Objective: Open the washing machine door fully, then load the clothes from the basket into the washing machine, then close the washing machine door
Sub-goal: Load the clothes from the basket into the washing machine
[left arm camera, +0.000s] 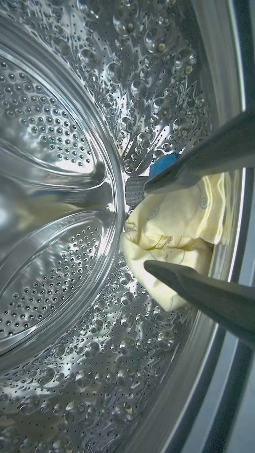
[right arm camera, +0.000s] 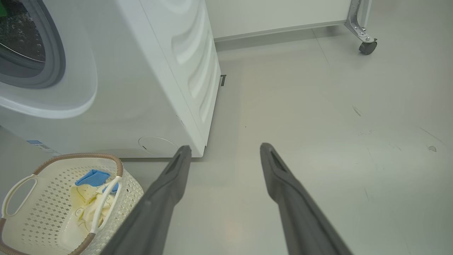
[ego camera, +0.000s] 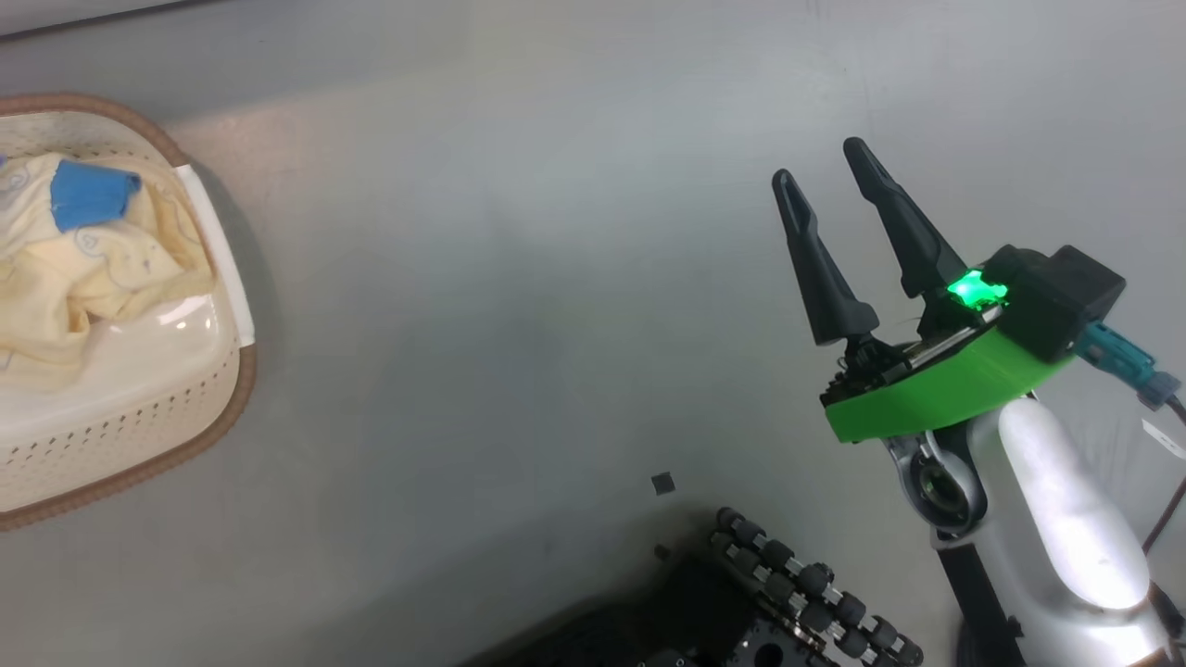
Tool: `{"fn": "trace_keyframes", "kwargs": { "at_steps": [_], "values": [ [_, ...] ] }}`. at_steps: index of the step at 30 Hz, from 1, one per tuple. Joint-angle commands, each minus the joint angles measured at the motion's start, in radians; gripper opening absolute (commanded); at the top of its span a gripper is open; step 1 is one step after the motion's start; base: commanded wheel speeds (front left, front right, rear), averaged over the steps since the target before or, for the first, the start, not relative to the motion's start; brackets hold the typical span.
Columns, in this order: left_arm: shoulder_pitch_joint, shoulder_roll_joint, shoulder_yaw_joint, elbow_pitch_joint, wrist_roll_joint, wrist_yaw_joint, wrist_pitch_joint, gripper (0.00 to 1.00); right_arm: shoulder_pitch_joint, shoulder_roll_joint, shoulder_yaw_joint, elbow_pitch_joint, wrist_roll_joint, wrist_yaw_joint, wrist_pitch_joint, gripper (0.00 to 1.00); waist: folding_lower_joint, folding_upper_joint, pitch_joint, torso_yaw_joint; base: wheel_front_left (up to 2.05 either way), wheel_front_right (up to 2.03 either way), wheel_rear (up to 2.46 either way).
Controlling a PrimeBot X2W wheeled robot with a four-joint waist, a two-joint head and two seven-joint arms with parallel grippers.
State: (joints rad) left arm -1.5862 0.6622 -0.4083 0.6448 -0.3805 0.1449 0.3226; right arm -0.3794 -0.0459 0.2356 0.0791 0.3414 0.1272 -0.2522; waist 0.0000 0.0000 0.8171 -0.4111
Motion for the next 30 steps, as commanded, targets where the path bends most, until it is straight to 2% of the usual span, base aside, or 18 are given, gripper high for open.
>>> {"fn": "trace_keyframes", "kwargs": {
  "at_steps": [1,12,19,30],
  "values": [
    [0.017,0.03,0.021,-0.036,-0.008,0.009,-0.015,1.0,0.006,-0.004,0.005,-0.022,-0.009,0.003,-0.009,1.0,0.0,0.0,-0.005,0.01,0.0,0.0,0.0],
    [0.264,0.006,0.058,-0.105,-0.061,0.068,-0.198,1.0,0.016,-0.004,-0.033,-0.028,-0.061,0.003,-0.01,1.0,0.0,0.0,-0.075,0.074,0.0,0.0,0.0],
    [0.516,-0.026,0.102,-0.263,-0.098,0.15,-0.369,1.0,0.036,-0.004,-0.066,-0.03,-0.098,0.003,-0.01,1.0,0.0,0.0,-0.141,0.121,0.0,0.0,0.0],
    [0.93,-0.149,0.08,-0.582,-0.11,0.299,-0.524,1.0,0.089,-0.004,-0.12,-0.029,-0.174,0.003,0.003,1.0,0.0,0.0,-0.267,0.204,0.0,0.0,0.0]
  ]
}}
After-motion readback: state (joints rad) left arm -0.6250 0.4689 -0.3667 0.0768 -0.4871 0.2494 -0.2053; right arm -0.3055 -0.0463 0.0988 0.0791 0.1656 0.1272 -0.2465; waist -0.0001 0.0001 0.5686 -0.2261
